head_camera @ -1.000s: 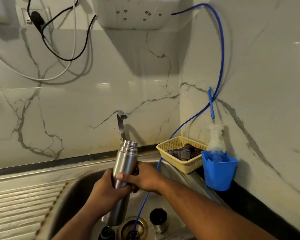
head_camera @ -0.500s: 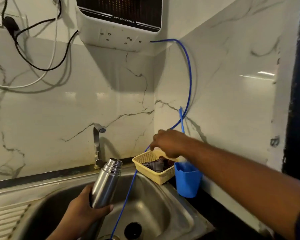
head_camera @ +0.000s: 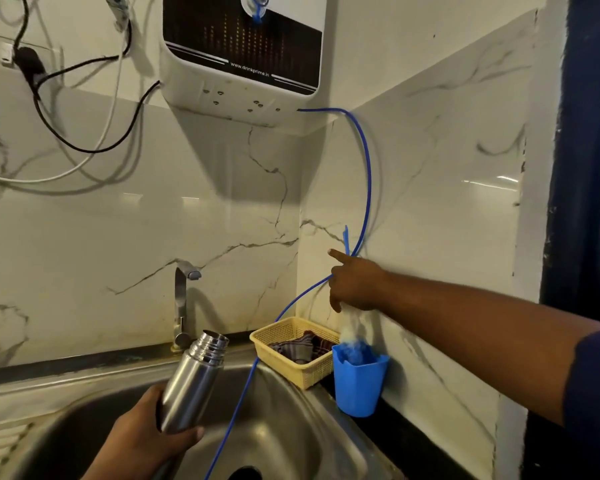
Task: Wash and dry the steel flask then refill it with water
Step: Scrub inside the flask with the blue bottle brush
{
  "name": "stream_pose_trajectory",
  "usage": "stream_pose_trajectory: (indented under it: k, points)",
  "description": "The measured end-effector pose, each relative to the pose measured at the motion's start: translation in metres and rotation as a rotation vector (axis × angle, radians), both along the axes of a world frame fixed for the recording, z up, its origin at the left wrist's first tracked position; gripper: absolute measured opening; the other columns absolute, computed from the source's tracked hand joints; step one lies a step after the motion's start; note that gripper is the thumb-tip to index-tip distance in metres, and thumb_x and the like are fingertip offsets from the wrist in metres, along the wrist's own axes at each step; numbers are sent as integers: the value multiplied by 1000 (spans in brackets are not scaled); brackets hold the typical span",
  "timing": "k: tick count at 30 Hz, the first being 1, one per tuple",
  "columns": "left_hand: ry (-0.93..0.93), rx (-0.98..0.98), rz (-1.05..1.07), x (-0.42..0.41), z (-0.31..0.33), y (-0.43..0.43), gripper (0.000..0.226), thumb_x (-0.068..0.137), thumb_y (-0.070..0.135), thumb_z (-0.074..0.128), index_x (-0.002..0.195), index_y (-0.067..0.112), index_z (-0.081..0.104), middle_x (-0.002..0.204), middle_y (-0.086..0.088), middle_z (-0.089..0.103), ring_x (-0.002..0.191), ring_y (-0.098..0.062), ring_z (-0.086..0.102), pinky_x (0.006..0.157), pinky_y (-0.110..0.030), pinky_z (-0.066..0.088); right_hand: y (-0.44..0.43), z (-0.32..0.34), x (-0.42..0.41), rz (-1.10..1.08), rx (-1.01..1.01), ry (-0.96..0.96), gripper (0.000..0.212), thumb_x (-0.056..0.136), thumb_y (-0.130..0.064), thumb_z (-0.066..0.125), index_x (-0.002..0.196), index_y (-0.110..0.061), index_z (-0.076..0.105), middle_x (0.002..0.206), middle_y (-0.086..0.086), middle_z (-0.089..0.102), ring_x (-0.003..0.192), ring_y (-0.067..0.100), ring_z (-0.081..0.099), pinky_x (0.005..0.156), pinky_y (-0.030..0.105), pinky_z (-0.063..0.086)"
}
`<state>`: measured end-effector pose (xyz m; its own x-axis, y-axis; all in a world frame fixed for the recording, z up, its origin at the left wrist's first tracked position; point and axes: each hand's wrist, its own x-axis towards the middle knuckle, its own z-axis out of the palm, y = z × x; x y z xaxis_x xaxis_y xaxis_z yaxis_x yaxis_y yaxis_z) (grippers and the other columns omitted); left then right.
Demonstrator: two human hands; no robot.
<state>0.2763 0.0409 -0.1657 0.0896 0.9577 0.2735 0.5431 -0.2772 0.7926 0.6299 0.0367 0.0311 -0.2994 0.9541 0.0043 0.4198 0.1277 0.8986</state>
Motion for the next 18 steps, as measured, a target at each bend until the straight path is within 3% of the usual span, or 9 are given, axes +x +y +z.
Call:
stream_pose_trajectory:
  k: [4,9,18]
  points:
    - [6,-5,1,1,-1,-1,97,57,46,96,137,21,47,100,9,57,89,-6,55,78,-22,43,-4,15,-7,69,11,-71,37,96,-20,67,125,-43,67,130,-4,66,128,20,53,126,56,0]
    - [8,-14,3,-2,-3,-2,94,56,47,96,134,22,49,101,8,60,89,-8,58,76,-24,44,-20,42,-16,-9,28,-76,43,92,-18,72,126,-44,64,129,-6,65,129,18,53,126,54,-2]
    - [28,3,-2,-3,-4,-4,84,59,45,95,128,27,50,96,12,61,86,-4,58,70,-23,44,-35,12,-25,-203,-79,64,40,94,-22,69,131,-37,64,141,2,58,133,27,50,121,47,28]
